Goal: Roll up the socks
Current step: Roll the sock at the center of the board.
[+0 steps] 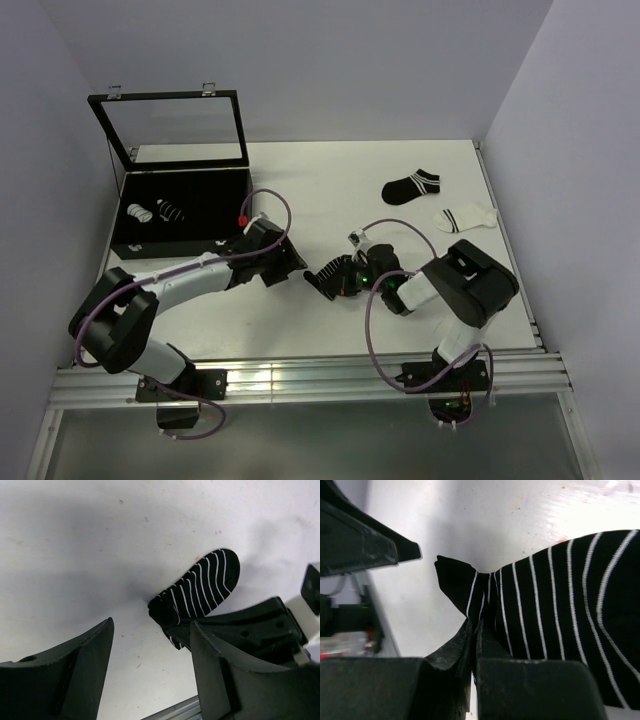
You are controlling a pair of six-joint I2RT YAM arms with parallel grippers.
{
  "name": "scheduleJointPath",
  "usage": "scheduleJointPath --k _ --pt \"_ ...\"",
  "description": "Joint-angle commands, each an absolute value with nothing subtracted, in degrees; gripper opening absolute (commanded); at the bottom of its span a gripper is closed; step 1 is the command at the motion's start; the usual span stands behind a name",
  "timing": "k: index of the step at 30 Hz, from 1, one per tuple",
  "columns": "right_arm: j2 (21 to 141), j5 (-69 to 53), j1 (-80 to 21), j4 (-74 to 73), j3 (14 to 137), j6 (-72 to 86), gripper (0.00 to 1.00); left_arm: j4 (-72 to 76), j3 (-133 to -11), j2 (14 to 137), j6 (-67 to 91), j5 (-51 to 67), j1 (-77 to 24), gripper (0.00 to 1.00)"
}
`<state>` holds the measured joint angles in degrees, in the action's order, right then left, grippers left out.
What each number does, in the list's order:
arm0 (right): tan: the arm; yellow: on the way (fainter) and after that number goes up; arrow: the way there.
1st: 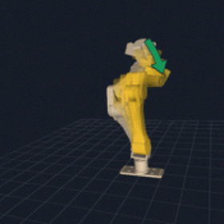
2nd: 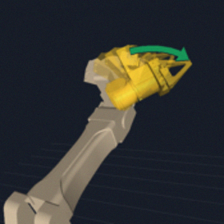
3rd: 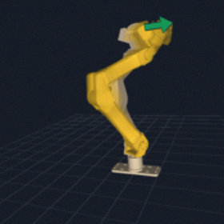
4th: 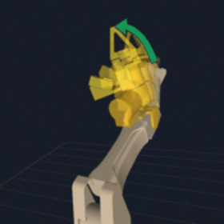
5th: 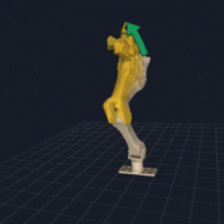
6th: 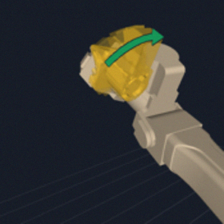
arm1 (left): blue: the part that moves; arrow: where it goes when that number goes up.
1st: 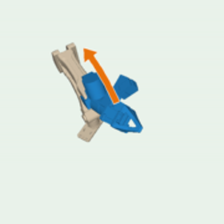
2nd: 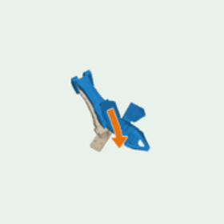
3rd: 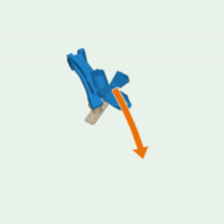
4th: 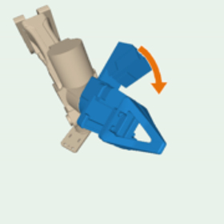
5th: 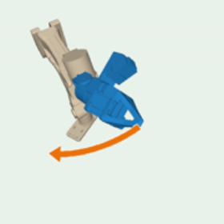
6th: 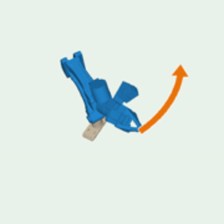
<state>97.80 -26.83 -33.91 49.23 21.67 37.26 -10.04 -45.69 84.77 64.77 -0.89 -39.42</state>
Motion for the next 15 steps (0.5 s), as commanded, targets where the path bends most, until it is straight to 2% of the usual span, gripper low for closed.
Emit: scheduleJointPath --k 1,9,15 --pt "104.47 -36.98 -30.24 62.64 18.29 46.13 0.00 -4.75 -46.23 86.48 64.34 1.23 -40.95 0.67" --pt "120.39 -43.33 -24.09 87.50 16.00 61.07 0.00 -4.22 -49.04 92.37 62.23 2.46 -42.80 0.62" --pt "122.17 -43.42 -22.68 89.13 15.82 62.76 0.00 -3.52 -49.22 94.30 61.52 2.63 -43.59 0.59"
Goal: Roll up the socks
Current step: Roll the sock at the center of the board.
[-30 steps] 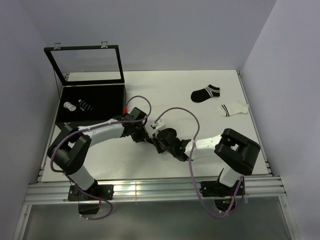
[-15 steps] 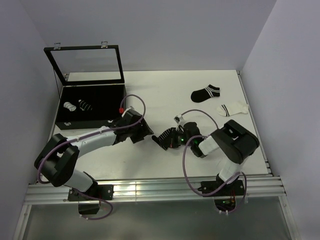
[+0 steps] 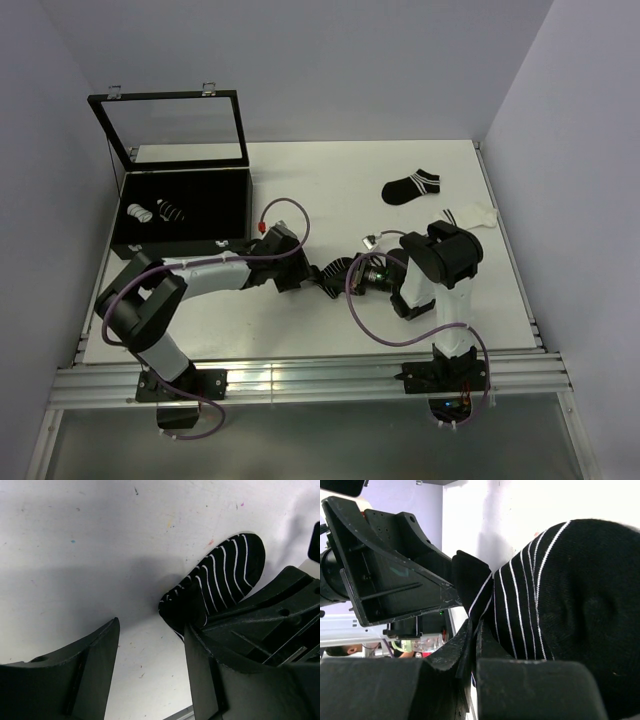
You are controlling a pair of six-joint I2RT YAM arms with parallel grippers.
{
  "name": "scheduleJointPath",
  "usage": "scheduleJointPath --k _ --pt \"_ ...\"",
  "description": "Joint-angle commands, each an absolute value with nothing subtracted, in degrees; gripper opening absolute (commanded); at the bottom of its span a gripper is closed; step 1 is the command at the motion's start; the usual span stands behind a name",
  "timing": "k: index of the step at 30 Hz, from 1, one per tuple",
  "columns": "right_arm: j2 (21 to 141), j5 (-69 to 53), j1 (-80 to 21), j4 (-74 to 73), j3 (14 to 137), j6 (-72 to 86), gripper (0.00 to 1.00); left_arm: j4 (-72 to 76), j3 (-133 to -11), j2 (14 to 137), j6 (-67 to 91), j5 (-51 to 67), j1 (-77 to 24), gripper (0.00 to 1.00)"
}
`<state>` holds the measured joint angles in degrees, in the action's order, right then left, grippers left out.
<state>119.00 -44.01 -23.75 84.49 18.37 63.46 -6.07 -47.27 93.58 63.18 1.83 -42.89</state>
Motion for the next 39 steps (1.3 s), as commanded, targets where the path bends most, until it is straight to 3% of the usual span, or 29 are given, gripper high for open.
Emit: scheduleJointPath --k 1,13,23,30,36,39 --pt "121.56 -43.33 -22.68 88.51 15.91 62.49 0.00 -3.52 -49.22 94.48 61.44 2.55 -43.59 0.59" --pt "115.32 -40.43 -22.76 71.03 17.22 55.47 0.00 -5.36 -50.63 96.07 61.61 1.94 -44.03 0.57" --pt "108.90 -34.02 -26.01 42.23 23.55 47.64 0.00 -5.54 -49.92 94.13 63.10 2.46 -44.03 0.60" --pt "106.79 -29.10 -28.91 30.06 28.38 43.24 0.00 -6.41 -50.27 95.80 63.37 2.11 -44.03 0.58" --pt "107.32 -28.92 -30.14 28.13 29.97 42.02 0.02 -8.08 -50.97 97.91 63.72 0.26 -43.95 0.50" --pt "105.91 -28.04 -30.67 26.99 30.14 40.61 0.04 -9.23 -51.15 99.40 63.90 -1.39 -44.03 0.40"
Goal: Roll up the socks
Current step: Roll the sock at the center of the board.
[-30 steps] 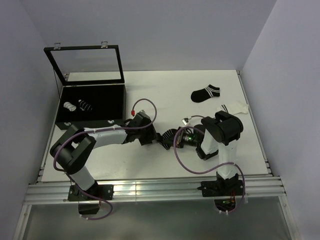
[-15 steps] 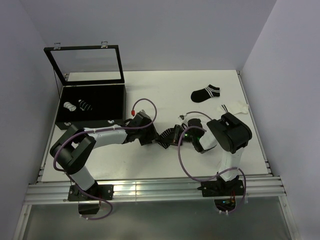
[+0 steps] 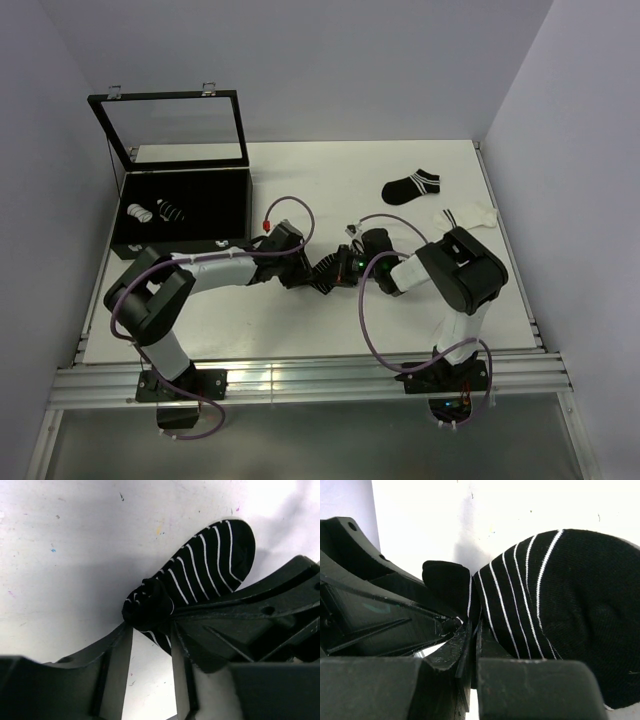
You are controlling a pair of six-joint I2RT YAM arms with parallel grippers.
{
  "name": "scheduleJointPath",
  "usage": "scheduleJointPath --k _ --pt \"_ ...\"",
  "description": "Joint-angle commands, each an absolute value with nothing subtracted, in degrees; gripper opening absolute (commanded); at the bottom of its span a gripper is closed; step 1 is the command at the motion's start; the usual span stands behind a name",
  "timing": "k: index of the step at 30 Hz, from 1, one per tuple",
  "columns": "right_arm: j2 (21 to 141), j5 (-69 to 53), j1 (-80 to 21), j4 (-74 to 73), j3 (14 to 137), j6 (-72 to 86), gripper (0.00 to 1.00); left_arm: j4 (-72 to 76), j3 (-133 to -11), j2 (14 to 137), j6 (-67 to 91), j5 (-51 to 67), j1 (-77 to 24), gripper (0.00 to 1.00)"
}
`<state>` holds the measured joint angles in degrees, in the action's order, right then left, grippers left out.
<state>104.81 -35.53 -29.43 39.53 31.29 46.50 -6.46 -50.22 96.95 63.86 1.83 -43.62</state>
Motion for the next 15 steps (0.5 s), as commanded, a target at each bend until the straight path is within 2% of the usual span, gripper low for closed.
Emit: scheduleJointPath --k 1,13,14,15 --pt "105.39 -27.60 -30.85 26.63 30.15 40.08 0.04 -9.40 -51.15 99.67 64.16 -2.02 -44.03 0.39" --pt "101.87 -24.61 -35.06 21.10 32.78 34.19 0.07 -8.70 -49.48 100.02 65.74 -3.52 -43.24 0.20" --pt "101.60 -24.52 -35.33 21.09 32.78 34.10 0.09 -8.79 -49.31 100.02 65.74 -3.52 -43.07 0.18" --pt "101.17 -23.91 -35.51 21.18 32.70 33.84 0.13 -8.70 -49.31 100.02 65.74 -3.43 -42.98 0.13"
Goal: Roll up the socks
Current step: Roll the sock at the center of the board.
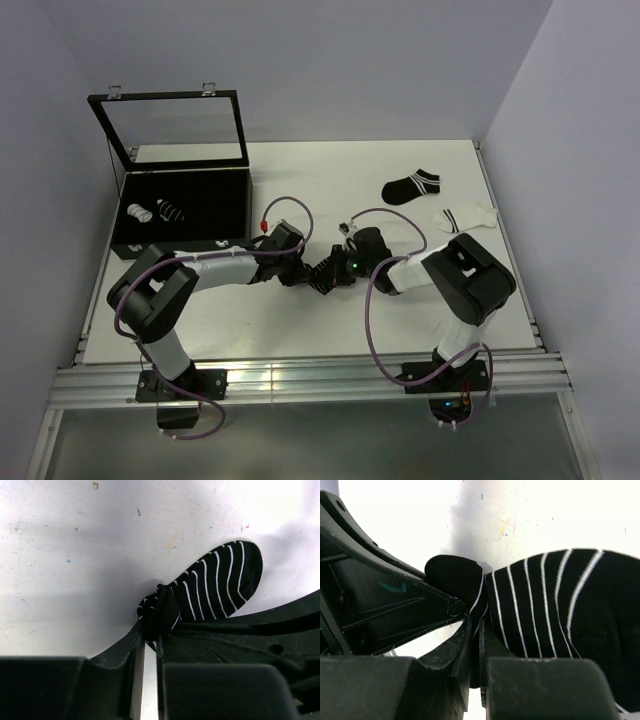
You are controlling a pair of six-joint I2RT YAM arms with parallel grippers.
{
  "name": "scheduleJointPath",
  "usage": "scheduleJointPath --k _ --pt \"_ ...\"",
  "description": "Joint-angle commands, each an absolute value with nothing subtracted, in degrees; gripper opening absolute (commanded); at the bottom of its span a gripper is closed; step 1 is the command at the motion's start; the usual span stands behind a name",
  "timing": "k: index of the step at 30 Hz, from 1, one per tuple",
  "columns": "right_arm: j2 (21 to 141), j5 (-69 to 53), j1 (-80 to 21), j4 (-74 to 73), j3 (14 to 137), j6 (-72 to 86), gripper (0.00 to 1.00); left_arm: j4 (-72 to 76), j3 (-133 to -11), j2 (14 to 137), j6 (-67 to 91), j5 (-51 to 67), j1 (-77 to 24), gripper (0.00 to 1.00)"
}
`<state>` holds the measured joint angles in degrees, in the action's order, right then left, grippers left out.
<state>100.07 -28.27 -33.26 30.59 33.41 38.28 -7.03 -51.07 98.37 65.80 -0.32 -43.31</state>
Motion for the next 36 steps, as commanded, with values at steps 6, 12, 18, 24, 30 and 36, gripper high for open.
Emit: scheduleJointPath --k 6,12,18,24,30,36 --pt "92.04 -13.30 -38.93 15.04 33.75 27.87 0.32 -9.67 -50.09 100.46 65.22 -3.08 -42.98 0.00" --pt "79.38 5.77 -46.13 12.22 31.56 24.26 0.39 -13.35 -52.64 100.55 64.16 -2.99 -42.98 0.00" --pt "67.16 17.67 -52.73 21.95 21.72 22.06 0.58 -15.47 -54.23 100.81 63.63 -2.81 -42.98 0.00" --pt "69.34 17.75 -54.04 23.81 22.76 16.88 0.59 -16.78 -55.72 102.21 63.46 -2.81 -42.54 0.01" --pt "76.01 19.42 -57.65 26.54 26.36 9.94 0.55 -18.72 -58.45 104.33 62.14 -2.55 -41.84 0.00" --pt "81.82 24.43 -61.70 26.37 30.93 4.75 0.53 -18.98 -59.50 104.59 61.53 -1.76 -41.22 0.00"
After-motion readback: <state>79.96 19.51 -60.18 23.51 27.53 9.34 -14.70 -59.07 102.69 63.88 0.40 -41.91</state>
